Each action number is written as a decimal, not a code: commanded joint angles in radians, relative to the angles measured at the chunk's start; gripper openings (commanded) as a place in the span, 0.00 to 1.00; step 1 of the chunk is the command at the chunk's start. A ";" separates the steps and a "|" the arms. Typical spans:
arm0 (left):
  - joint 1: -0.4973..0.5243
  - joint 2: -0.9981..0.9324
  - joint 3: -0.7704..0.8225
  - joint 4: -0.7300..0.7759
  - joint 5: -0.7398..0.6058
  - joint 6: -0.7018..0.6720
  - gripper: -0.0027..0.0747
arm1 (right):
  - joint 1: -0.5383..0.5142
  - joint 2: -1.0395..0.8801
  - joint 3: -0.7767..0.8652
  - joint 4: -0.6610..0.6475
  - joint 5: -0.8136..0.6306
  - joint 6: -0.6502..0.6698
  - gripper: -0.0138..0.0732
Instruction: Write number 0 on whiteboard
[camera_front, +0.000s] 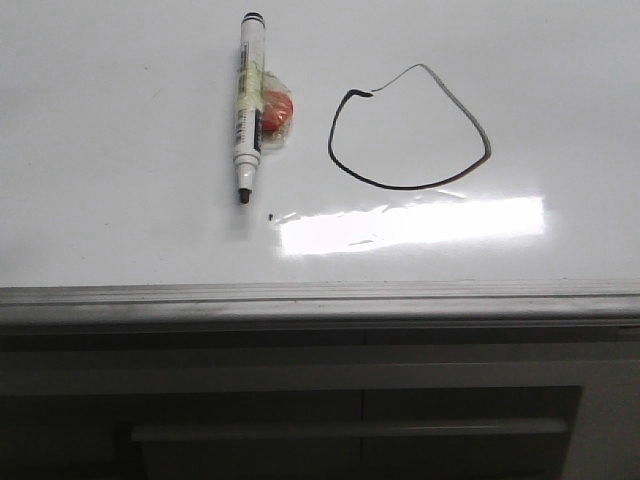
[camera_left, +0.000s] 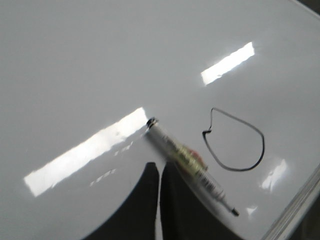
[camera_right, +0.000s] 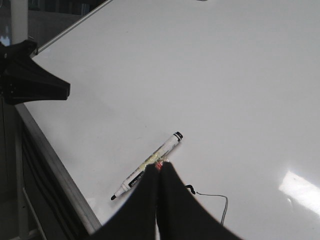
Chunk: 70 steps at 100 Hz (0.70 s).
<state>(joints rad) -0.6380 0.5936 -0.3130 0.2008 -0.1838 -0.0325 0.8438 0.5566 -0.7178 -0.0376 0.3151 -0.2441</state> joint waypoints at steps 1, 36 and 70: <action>0.054 -0.066 0.065 -0.073 -0.133 0.018 0.01 | -0.008 -0.001 -0.027 -0.011 -0.077 -0.001 0.08; 0.243 -0.481 0.322 -0.122 0.053 0.018 0.01 | -0.008 -0.001 -0.027 -0.011 -0.077 -0.001 0.08; 0.359 -0.560 0.348 -0.189 0.413 0.018 0.01 | -0.008 -0.001 -0.027 -0.011 -0.077 -0.001 0.08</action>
<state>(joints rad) -0.2902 0.0268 0.0040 0.0280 0.2080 -0.0121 0.8438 0.5566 -0.7178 -0.0376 0.3151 -0.2441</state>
